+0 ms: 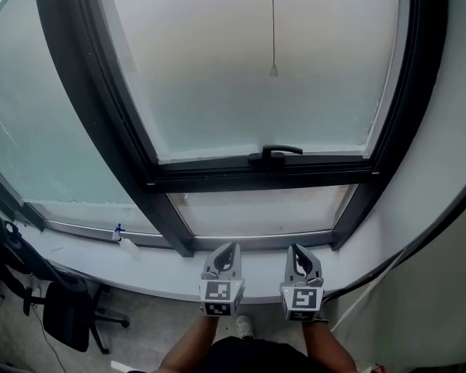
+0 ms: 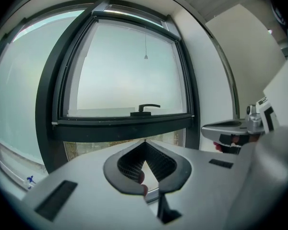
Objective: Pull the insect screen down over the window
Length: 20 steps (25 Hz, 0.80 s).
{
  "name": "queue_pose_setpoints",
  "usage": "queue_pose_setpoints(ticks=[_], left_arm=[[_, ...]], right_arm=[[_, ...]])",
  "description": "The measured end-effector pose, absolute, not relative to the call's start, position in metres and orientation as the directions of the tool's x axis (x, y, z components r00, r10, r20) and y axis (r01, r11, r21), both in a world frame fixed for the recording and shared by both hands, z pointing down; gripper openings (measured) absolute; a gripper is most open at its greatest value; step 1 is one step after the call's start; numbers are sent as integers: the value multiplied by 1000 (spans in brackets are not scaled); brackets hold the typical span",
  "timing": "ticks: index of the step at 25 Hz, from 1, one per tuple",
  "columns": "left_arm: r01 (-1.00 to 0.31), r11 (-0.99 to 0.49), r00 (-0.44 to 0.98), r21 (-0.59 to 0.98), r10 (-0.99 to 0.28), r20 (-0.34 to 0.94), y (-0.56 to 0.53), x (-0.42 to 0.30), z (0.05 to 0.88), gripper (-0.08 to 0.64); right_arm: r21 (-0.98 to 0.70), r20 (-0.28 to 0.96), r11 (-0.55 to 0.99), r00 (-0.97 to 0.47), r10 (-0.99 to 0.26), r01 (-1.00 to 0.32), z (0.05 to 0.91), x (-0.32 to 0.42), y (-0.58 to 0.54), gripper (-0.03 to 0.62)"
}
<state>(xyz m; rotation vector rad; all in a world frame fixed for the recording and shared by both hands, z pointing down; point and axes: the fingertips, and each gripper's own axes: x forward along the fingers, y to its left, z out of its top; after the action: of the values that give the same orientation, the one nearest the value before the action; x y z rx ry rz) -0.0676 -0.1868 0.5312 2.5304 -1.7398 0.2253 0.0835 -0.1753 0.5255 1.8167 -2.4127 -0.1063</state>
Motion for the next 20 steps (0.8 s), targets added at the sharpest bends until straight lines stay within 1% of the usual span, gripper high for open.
queue_pose_setpoints(ticks=[2, 5, 11, 20], left_arm=[[-928, -372, 367, -3, -916, 161, -196, -67, 529, 3], [-922, -386, 385, 25, -908, 168, -212, -68, 529, 3], [-915, -404, 399, 8, -900, 176, -243, -77, 533, 3], [-911, -410, 411, 36, -898, 157, -279, -98, 532, 3]], right_arm=[[122, 69, 264, -257, -964, -957, 528, 84, -185, 3], [137, 53, 264, -259, -964, -955, 522, 79, -202, 3], [140, 86, 218, -207, -974, -966, 527, 74, -234, 3], [120, 81, 242, -233, -969, -963, 528, 41, -268, 3]])
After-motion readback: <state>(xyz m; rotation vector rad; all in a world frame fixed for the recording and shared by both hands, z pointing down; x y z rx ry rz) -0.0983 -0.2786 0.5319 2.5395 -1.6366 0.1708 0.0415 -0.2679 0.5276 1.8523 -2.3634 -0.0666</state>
